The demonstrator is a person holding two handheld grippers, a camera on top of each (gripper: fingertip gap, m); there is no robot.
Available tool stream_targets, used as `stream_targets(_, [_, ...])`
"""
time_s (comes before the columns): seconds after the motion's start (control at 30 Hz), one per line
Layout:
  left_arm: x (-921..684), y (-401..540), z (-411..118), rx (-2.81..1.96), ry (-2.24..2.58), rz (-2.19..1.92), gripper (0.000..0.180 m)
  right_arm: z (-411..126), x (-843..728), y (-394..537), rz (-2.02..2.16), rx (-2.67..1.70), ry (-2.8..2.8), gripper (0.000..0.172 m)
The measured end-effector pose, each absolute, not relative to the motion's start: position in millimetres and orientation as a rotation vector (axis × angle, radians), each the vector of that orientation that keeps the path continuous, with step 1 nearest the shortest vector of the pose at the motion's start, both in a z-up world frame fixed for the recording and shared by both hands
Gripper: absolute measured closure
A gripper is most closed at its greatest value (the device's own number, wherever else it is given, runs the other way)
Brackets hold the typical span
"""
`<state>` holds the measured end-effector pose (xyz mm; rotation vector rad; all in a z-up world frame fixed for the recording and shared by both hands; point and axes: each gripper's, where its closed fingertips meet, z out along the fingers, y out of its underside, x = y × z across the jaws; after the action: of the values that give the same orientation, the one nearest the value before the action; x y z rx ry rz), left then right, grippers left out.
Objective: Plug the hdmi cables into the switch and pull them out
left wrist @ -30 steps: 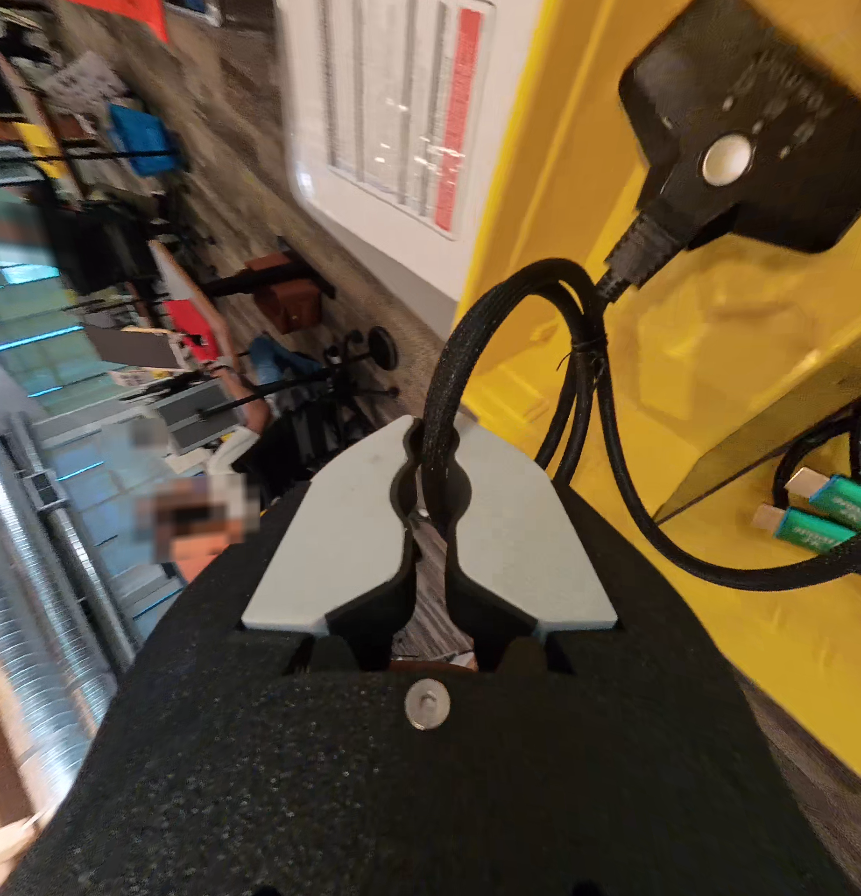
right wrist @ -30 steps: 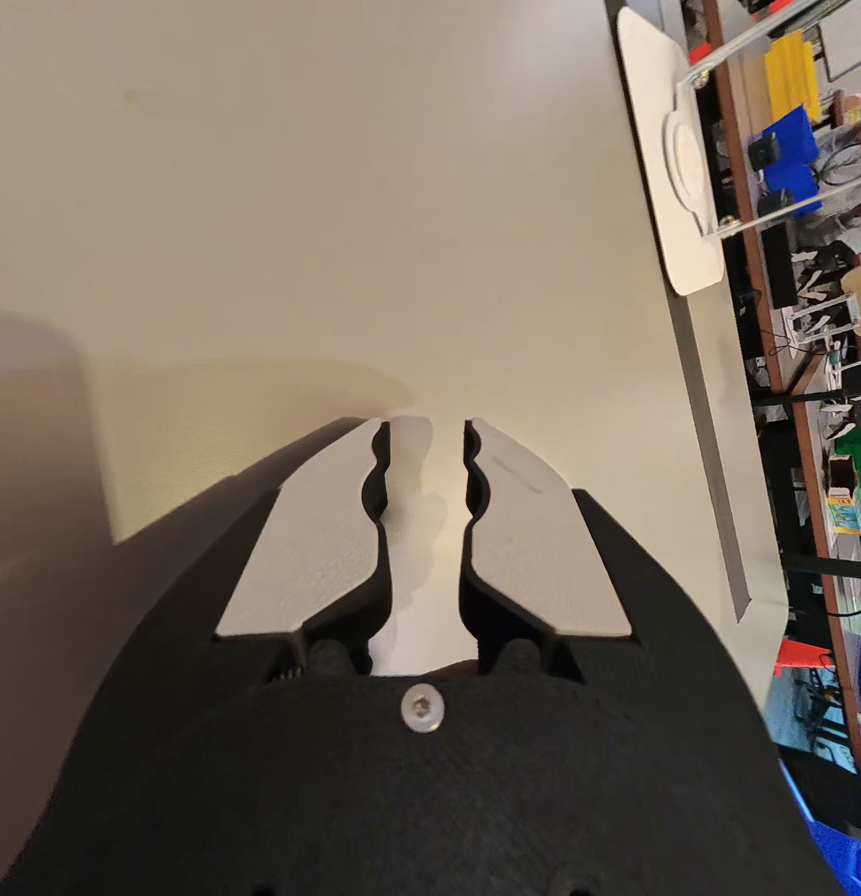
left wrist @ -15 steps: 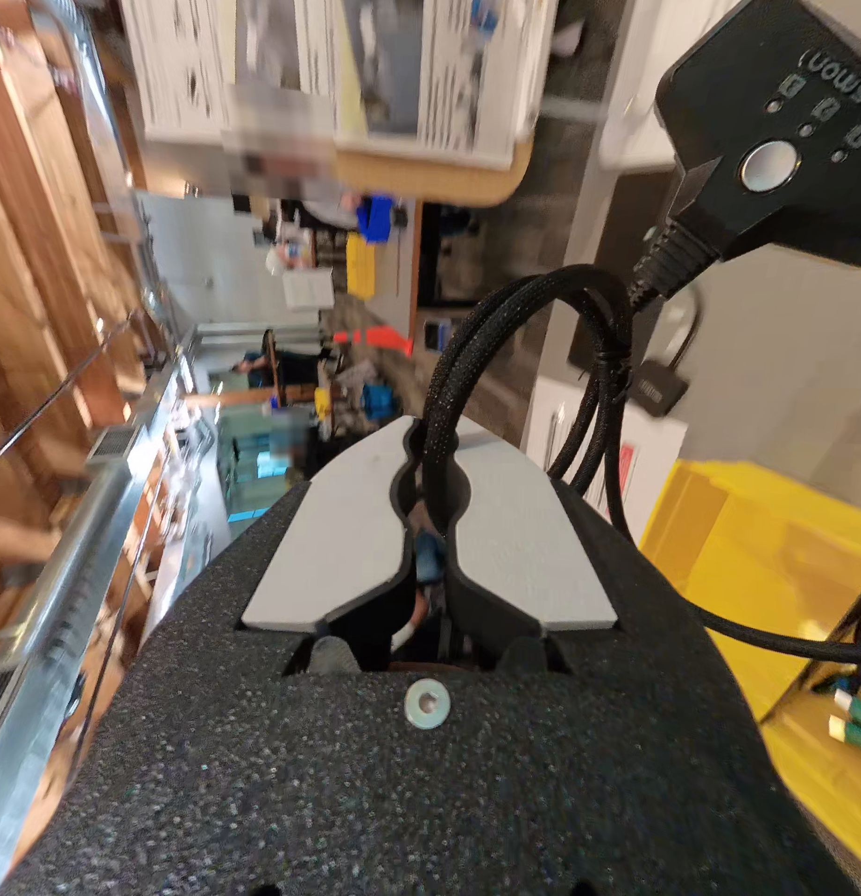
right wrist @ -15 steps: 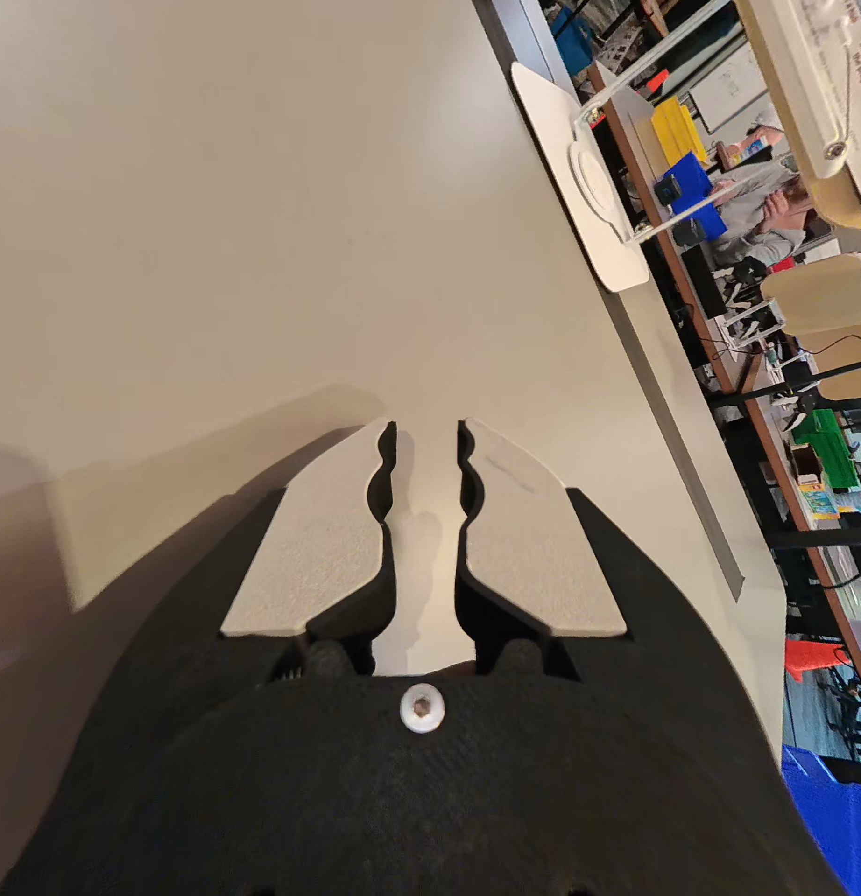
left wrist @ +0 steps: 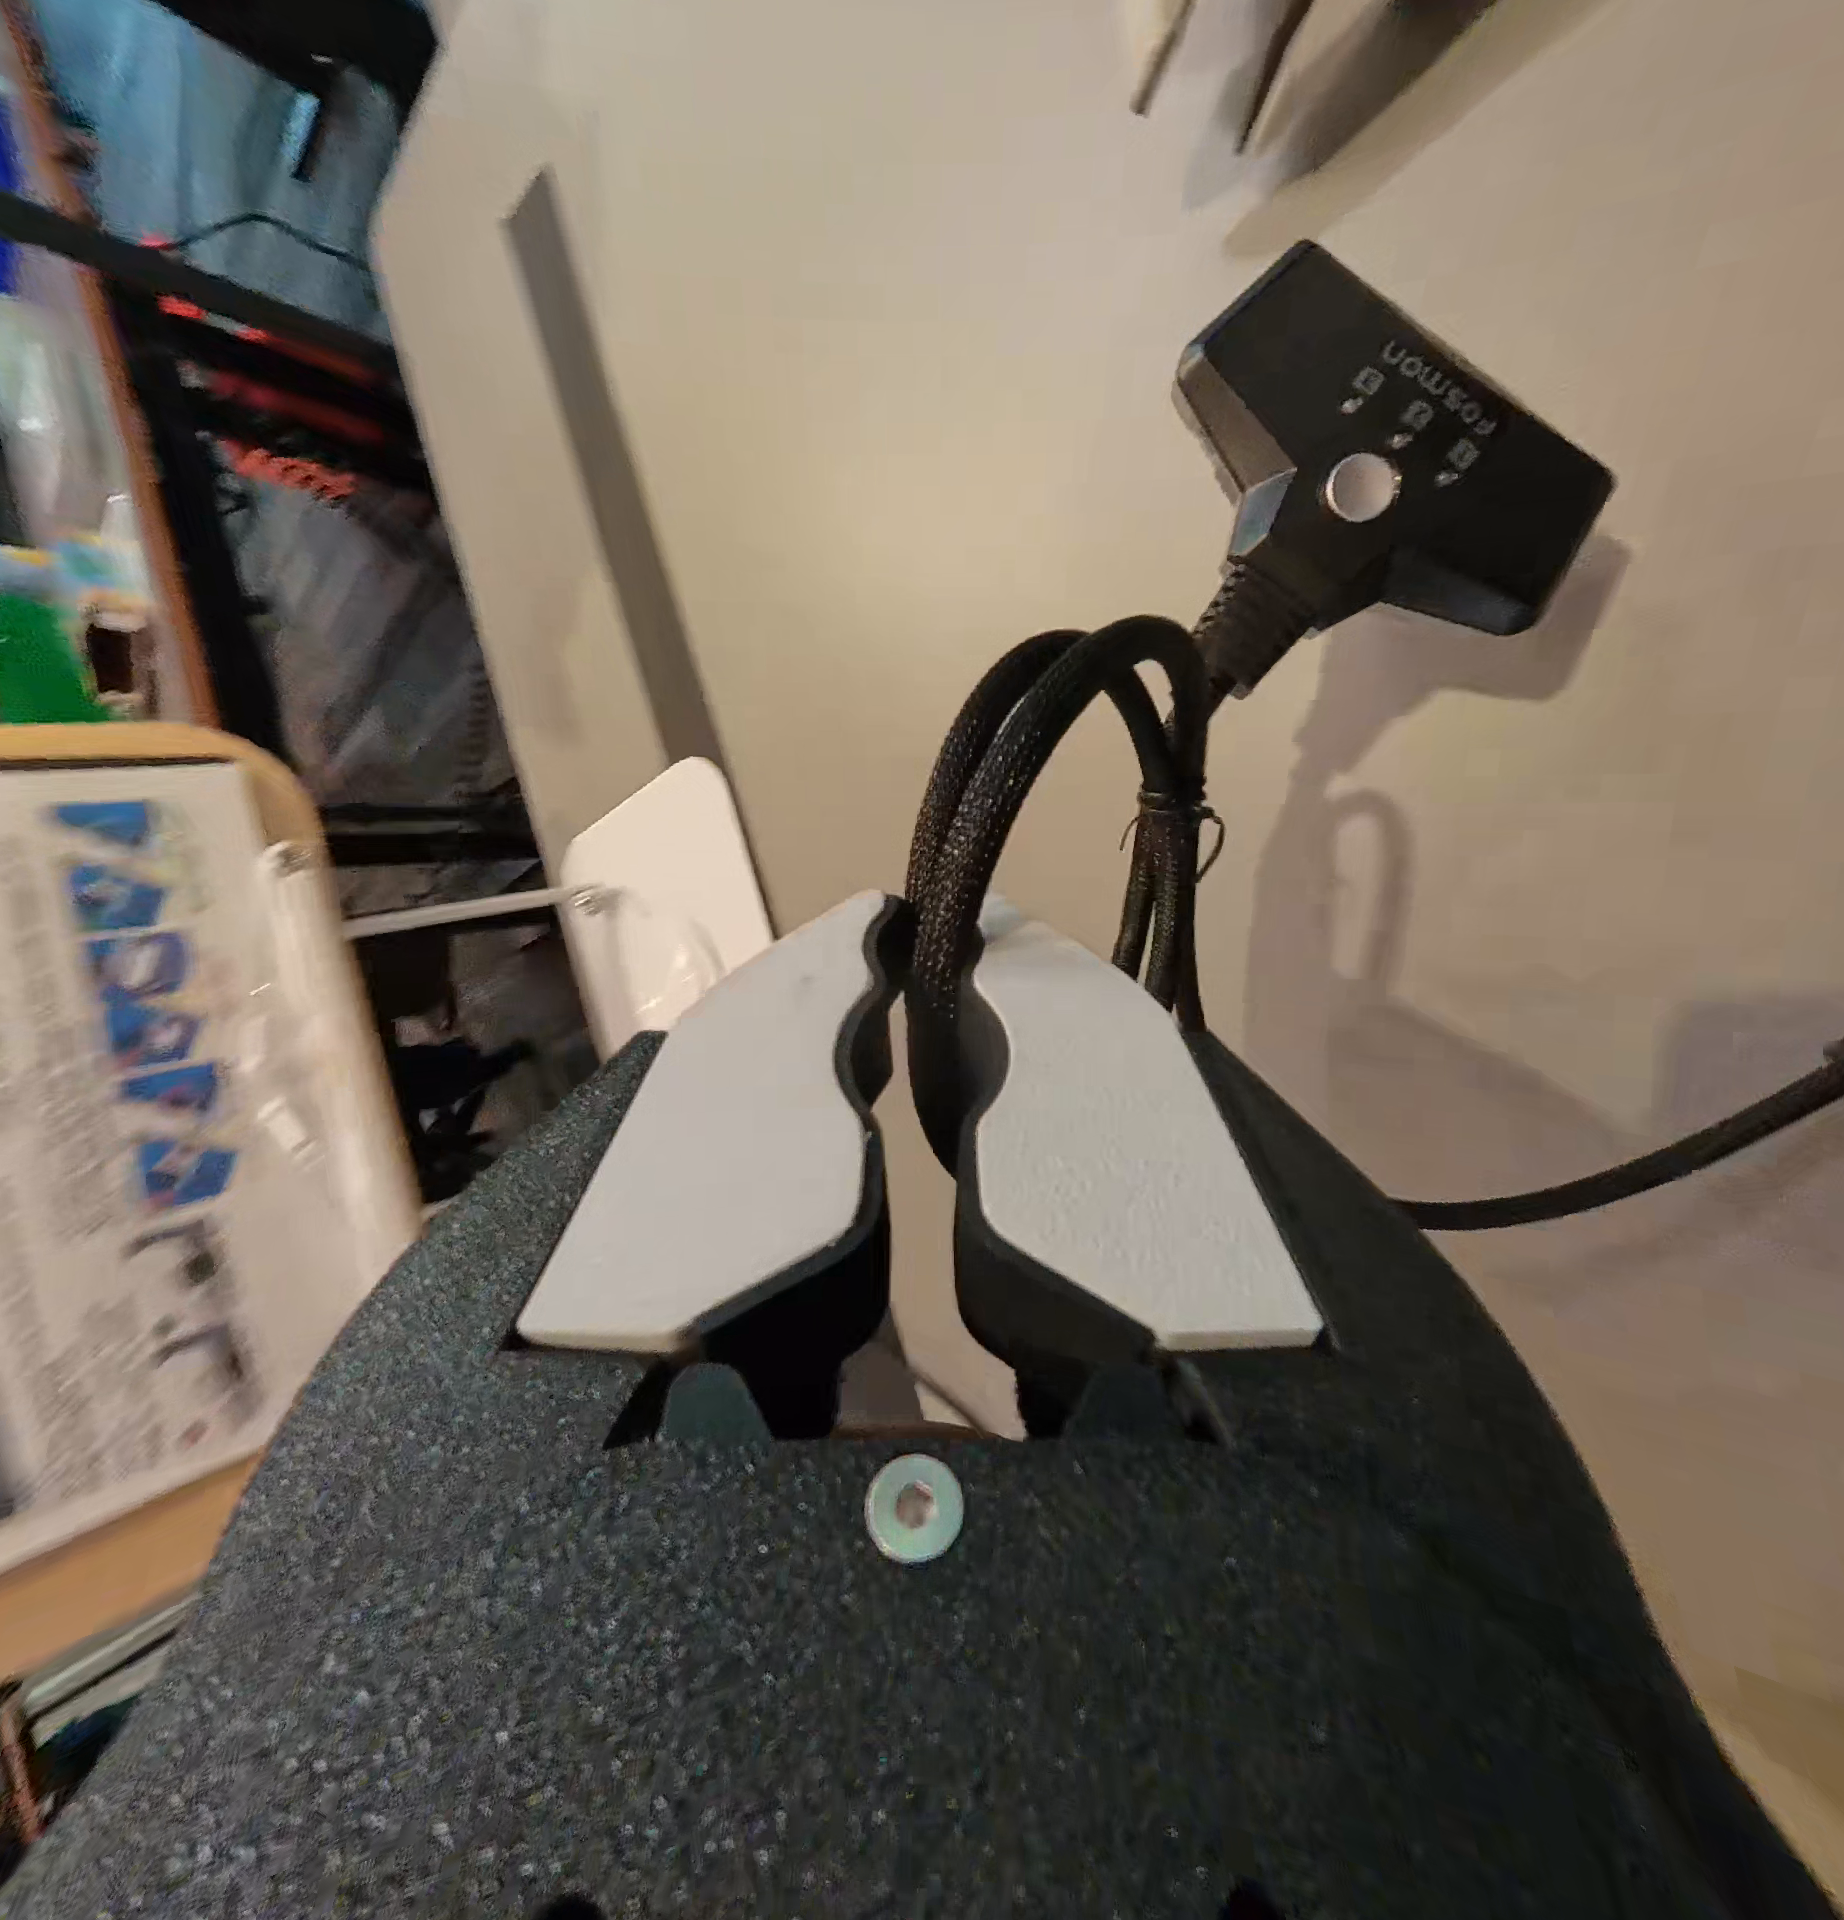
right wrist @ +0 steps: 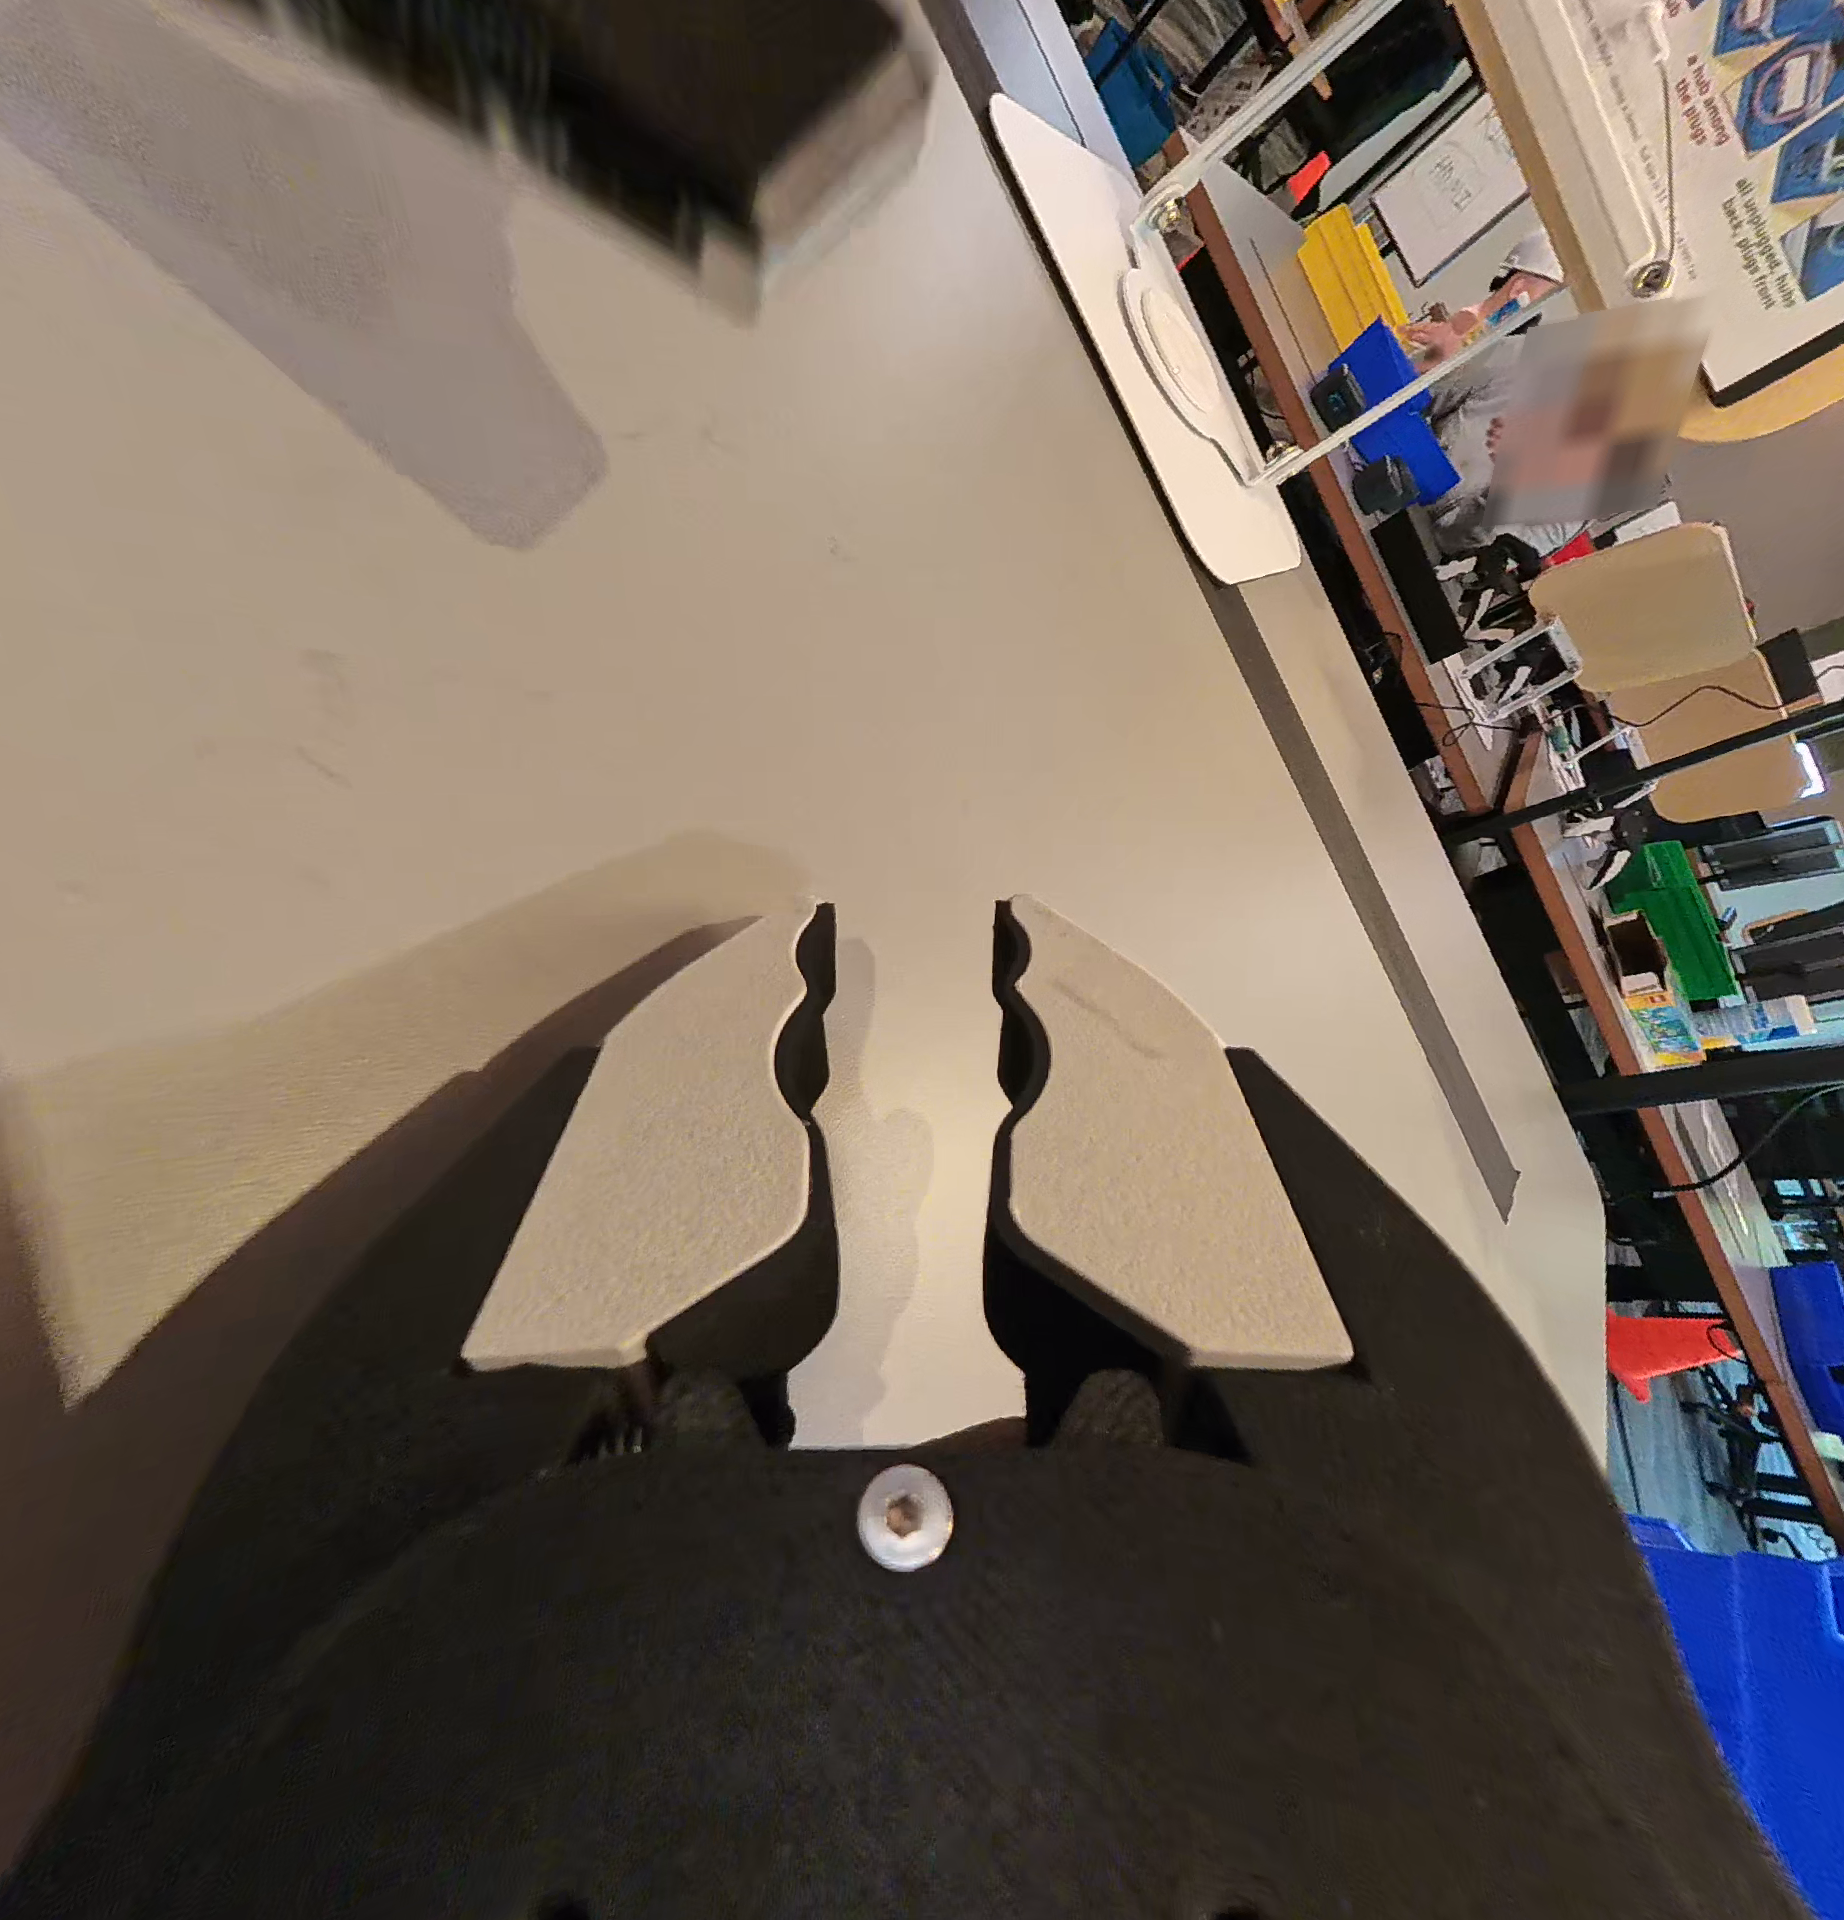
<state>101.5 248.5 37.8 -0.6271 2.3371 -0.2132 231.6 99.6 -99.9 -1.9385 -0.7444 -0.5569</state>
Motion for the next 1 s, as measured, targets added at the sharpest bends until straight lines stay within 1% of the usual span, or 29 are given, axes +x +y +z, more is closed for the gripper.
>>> stream_targets(0.13, [124, 246, -5, -0.566, 2.413, -0.235, 0.173, -100, 231, 99, -0.565, -1.931, -0.758, 0.143])
stream_targets(0.3, [152, 240, -23, -0.514, 2.386, -0.350, 0.172, -100, 224, 98, -0.523, -1.917, -0.785, 0.143])
stream_targets(0.33, [156, 241, -25, -0.523, 2.370, -0.356, 0.164, -100, 223, 98, -0.514, -1.915, -0.788, 0.142])
stream_targets(0.5, [160, 247, -14, -0.652, 2.306, -0.368, 0.113, -100, 221, 97, -0.495, -1.914, -0.794, 0.141])
stream_targets(0.57, [152, 251, -4, -0.723, 2.277, -0.388, 0.100, -100, 221, 97, -0.494, -1.916, -0.793, 0.141])
stream_targets(0.6, [146, 252, 2, -0.751, 2.266, -0.402, 0.096, -100, 221, 97, -0.494, -1.917, -0.793, 0.141])
stream_targets(0.77, [104, 257, 40, -0.899, 2.153, -0.515, 0.091, -101, 220, 96, -0.496, -1.919, -0.798, 0.144])
stream_targets(0.9, [49, 273, 59, -1.011, 2.113, -0.425, 0.092, -101, 219, 96, -0.505, -1.916, -0.806, 0.145])
stream_targets(1.0, [-16, 293, 61, -1.121, 2.123, -0.254, 0.094, -102, 219, 95, -0.511, -1.918, -0.813, 0.148])
